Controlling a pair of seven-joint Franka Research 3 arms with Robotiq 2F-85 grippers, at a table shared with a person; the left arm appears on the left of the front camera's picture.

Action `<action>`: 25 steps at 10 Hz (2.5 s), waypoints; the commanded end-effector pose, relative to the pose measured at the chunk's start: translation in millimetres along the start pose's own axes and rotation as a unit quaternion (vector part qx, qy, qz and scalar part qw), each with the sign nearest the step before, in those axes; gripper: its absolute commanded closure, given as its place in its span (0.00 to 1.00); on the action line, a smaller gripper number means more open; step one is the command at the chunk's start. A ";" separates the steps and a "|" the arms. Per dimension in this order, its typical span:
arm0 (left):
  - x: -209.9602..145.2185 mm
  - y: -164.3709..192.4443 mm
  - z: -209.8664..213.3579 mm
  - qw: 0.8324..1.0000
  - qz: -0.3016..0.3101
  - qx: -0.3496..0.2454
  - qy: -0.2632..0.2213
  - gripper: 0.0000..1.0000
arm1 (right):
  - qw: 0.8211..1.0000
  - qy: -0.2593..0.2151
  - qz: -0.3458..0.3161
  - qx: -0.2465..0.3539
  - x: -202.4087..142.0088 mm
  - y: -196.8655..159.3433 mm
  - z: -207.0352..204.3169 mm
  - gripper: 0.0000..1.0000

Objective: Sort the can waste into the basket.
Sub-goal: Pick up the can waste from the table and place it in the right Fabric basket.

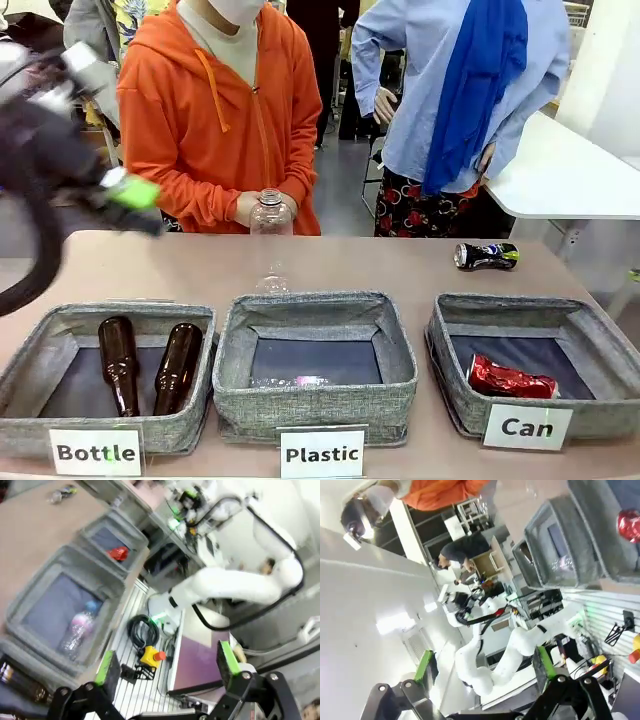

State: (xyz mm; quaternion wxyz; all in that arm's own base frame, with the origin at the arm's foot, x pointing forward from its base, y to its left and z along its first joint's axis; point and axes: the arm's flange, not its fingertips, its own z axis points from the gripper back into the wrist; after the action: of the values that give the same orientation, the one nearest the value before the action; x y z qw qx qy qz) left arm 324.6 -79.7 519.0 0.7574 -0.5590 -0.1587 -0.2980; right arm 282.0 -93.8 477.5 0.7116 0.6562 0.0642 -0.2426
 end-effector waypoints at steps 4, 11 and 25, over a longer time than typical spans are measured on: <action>-127.6 93.2 117.3 0.954 0.144 0.003 -0.263 0.00 | 0.998 -0.007 -0.047 -0.049 -1.9 -31.9 -96.2 0.00; -109.7 94.2 145.9 0.959 0.158 0.025 -0.232 0.00 | 0.997 0.004 -0.029 -0.068 21.8 3.4 -66.6 0.00; -109.7 94.2 145.9 0.959 0.158 0.025 -0.232 0.00 | 0.791 -0.428 0.199 -0.389 54.1 57.4 -66.9 0.00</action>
State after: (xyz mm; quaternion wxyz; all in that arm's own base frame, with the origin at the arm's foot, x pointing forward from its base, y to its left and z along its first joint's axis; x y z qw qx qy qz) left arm 315.9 105.7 430.2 0.7514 -0.6083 -0.2537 -0.0323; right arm 395.5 -54.4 505.9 0.9032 0.1271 -0.2846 -0.2951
